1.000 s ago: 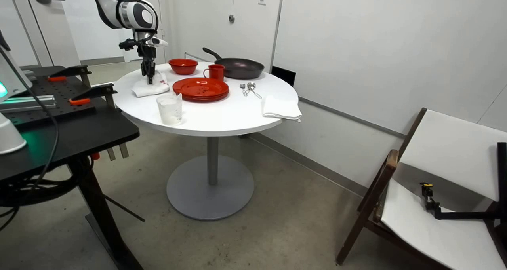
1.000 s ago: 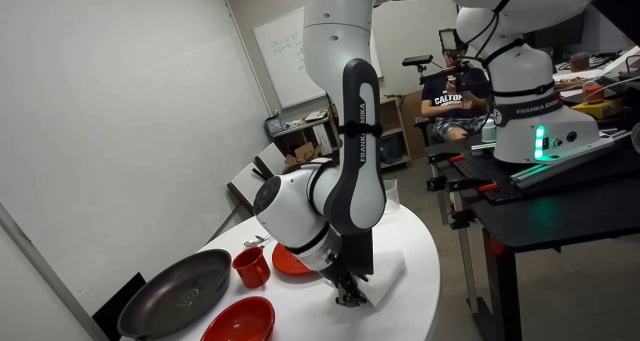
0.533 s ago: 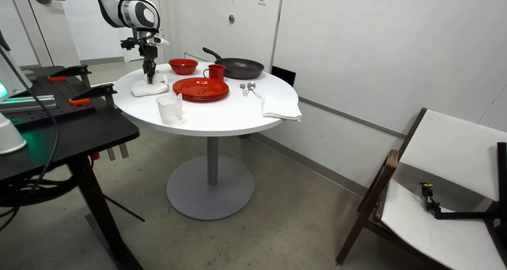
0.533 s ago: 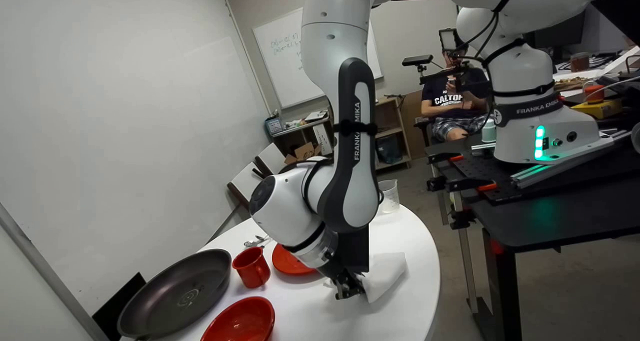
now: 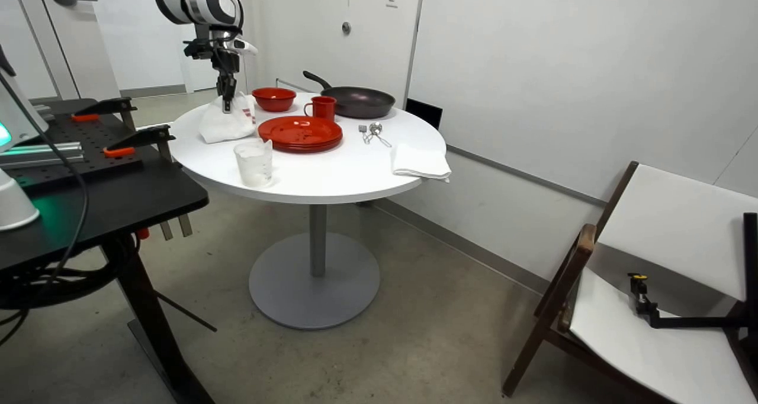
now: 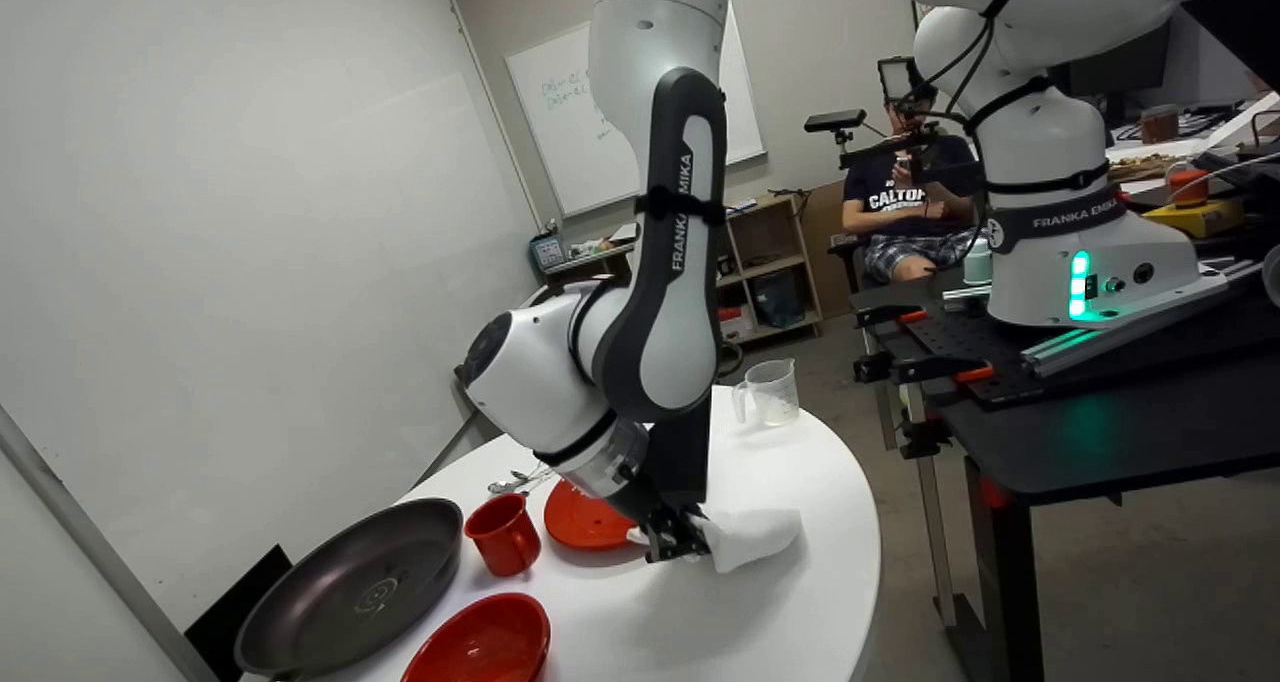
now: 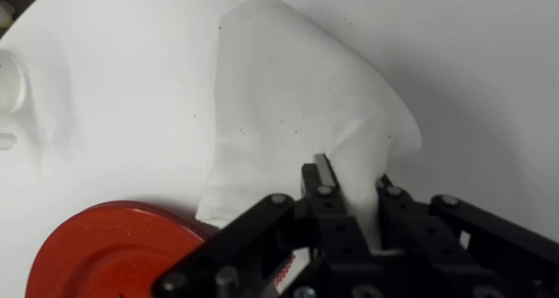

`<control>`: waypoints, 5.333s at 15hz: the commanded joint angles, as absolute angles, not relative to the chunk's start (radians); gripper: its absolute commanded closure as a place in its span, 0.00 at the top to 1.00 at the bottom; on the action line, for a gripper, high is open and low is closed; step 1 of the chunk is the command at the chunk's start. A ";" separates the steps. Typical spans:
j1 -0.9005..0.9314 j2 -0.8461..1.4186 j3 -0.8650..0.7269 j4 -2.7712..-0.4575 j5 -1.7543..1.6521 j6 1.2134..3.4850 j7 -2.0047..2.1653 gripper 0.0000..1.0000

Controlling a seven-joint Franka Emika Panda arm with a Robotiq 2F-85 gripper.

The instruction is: Pick up the cloth and wipe the plate

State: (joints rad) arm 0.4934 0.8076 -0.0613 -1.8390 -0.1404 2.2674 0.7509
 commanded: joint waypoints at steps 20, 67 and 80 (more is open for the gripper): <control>0.260 0.612 -0.077 -1.729 -0.124 2.187 0.977 0.06; 0.226 0.922 -0.123 -1.352 -0.110 2.203 1.110 0.15; 0.193 0.910 -0.135 -1.387 -0.064 2.225 1.194 0.05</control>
